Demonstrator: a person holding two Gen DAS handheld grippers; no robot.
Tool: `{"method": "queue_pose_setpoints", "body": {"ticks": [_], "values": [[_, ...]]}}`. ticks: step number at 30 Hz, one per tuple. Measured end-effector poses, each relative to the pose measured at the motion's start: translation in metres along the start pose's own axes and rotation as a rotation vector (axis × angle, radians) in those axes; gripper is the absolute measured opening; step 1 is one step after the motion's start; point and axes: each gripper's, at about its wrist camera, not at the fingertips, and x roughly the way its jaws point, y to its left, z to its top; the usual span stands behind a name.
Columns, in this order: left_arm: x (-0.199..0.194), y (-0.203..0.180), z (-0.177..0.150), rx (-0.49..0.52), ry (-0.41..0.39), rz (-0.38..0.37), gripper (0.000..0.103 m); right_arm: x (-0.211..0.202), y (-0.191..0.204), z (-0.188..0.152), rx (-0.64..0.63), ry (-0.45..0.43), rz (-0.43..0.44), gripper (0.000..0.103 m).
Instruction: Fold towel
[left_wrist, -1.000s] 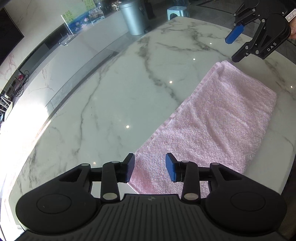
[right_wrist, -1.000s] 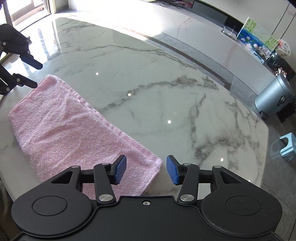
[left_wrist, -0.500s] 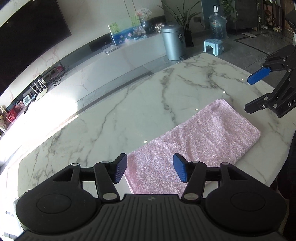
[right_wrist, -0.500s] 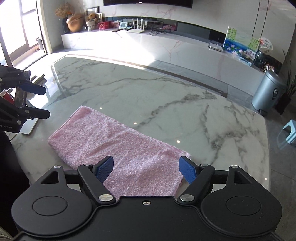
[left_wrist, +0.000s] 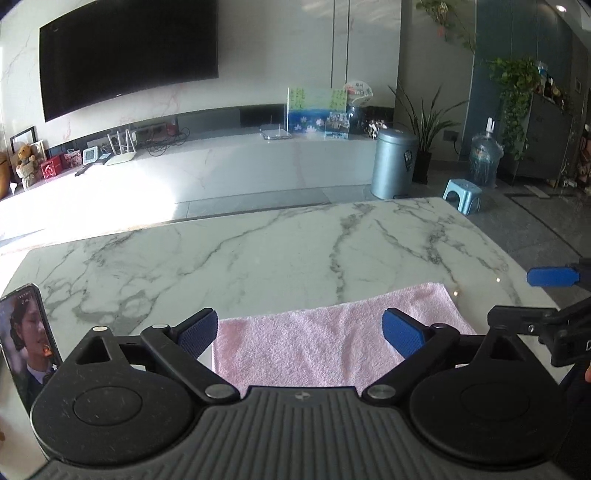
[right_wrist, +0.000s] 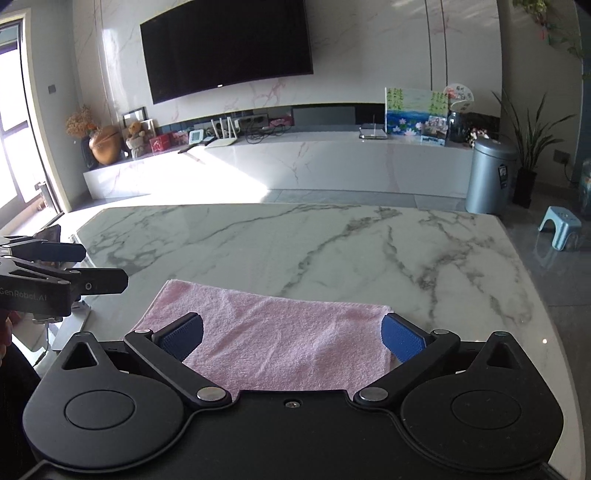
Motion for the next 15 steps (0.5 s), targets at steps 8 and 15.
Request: {"method": "queue_pose_setpoints", "body": {"ticks": [8,15], "values": [[0.033,0.039,-0.036,-0.141,0.076,-0.041,0.103,0.022,0.007,-0.045,0.022,0.026,-0.022,0.102],[0.042,0.031,-0.062,-0.120,0.094,0.062,0.103,0.045,0.015,-0.081,0.000,0.087,-0.073,0.102]]}}
